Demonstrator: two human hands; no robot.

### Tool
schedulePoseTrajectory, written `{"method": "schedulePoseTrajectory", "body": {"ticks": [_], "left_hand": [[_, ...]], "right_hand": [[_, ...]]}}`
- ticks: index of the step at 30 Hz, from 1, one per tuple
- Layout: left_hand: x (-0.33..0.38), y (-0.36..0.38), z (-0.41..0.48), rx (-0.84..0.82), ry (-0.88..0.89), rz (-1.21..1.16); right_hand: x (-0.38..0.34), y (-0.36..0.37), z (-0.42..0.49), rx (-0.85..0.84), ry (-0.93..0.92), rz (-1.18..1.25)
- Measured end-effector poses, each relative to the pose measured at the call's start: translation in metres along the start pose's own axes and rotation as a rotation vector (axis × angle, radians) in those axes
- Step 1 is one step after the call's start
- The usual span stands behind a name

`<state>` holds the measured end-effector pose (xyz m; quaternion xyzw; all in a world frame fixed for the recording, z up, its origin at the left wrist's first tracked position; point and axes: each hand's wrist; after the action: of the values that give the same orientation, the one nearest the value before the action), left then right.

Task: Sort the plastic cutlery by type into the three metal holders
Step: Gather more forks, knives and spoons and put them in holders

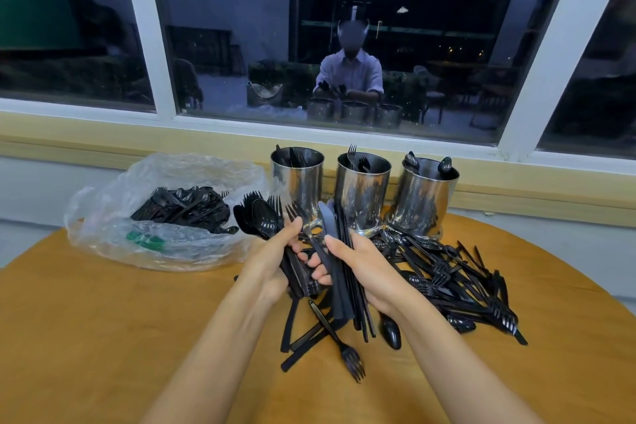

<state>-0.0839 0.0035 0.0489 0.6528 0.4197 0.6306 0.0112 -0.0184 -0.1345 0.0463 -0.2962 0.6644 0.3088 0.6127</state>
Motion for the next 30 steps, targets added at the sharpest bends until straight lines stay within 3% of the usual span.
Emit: {"method": "schedulePoseTrajectory", "body": {"ticks": [4, 11, 17, 26, 30], "left_hand": [[0.006, -0.012, 0.021, 0.000, -0.026, -0.057], [0.014, -0.017, 0.052, -0.077, -0.033, -0.023], [0.026, -0.025, 0.088, -0.134, -0.140, -0.287], [0.035, -0.036, 0.135, -0.071, -0.103, -0.238], [0.037, -0.038, 0.142, -0.056, -0.099, -0.213]], "right_hand": [[0.001, -0.012, 0.022, 0.117, 0.001, 0.136], [0.000, -0.033, 0.072, 0.326, -0.009, 0.029], [-0.024, -0.051, 0.132, 0.412, -0.054, 0.153], [-0.107, -0.021, 0.268, 0.469, -0.424, 0.156], [-0.087, -0.019, 0.304, 0.456, -0.431, 0.124]]}}
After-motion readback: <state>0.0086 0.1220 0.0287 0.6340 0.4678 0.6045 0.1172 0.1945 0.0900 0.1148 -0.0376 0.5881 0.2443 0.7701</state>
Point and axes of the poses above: each hand's wrist, its own z-axis towards the middle knuckle, its own y-axis out of the palm, x = y × z, and after that the axes turned 5 degrees about y, right-handed
